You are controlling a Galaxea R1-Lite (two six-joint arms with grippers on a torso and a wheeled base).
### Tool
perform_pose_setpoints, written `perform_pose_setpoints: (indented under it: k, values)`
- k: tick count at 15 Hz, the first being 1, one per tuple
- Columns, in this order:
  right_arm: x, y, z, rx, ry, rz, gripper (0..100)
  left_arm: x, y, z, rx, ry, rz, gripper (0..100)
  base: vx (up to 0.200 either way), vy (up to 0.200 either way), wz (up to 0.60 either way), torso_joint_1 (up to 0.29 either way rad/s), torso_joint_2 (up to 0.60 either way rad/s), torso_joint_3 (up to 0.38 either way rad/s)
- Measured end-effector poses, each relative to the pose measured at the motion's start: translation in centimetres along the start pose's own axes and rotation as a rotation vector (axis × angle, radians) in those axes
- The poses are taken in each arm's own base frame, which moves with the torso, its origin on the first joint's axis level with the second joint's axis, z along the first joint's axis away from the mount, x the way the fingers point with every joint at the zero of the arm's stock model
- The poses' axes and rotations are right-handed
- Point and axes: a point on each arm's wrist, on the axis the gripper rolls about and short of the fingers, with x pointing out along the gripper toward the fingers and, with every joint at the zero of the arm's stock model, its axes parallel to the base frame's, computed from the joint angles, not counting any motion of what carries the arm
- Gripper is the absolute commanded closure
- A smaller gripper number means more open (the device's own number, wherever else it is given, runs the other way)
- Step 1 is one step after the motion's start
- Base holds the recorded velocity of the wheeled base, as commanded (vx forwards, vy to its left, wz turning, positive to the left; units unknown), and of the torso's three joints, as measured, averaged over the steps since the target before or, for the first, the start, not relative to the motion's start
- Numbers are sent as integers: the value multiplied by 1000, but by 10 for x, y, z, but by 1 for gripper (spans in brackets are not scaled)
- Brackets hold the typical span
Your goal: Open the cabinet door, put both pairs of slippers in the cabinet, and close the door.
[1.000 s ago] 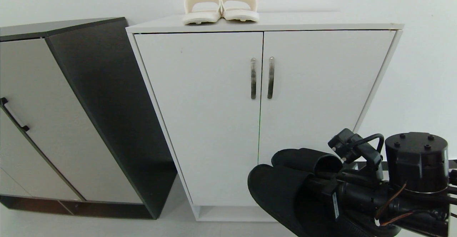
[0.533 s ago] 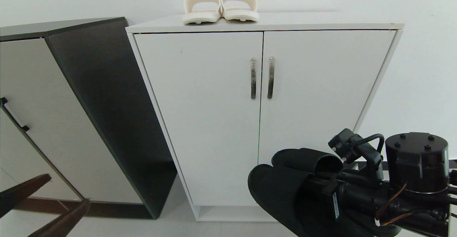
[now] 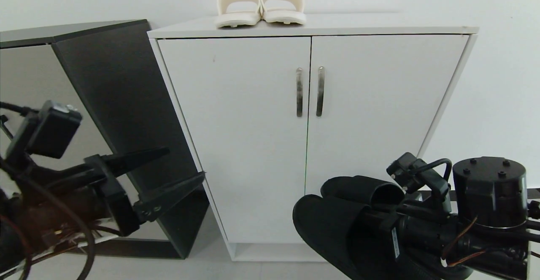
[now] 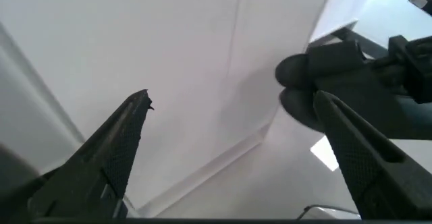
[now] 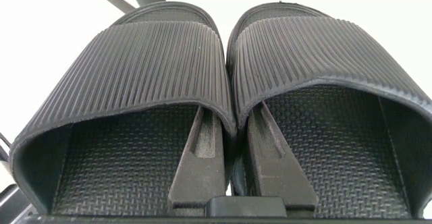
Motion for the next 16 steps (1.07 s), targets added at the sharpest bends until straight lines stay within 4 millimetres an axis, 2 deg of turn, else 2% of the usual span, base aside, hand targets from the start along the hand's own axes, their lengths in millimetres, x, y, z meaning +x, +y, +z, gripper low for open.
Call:
perform_pose_setpoints:
  k: [8,13,16]
  values:
    - [5,-6,-4,13,22,-20,100,101,-49,37,-1,-18,-204,0,0,0,0,0,0,0]
    - [12,-7,-7,13,30,-22,100,152,-61,60,-71,-41,-320,0,0,0,0,0,0,0]
    - [14,-7,-10,13,26,-21,100,175,-63,71,-158,-17,-429,0,0,0,0,0,0,0]
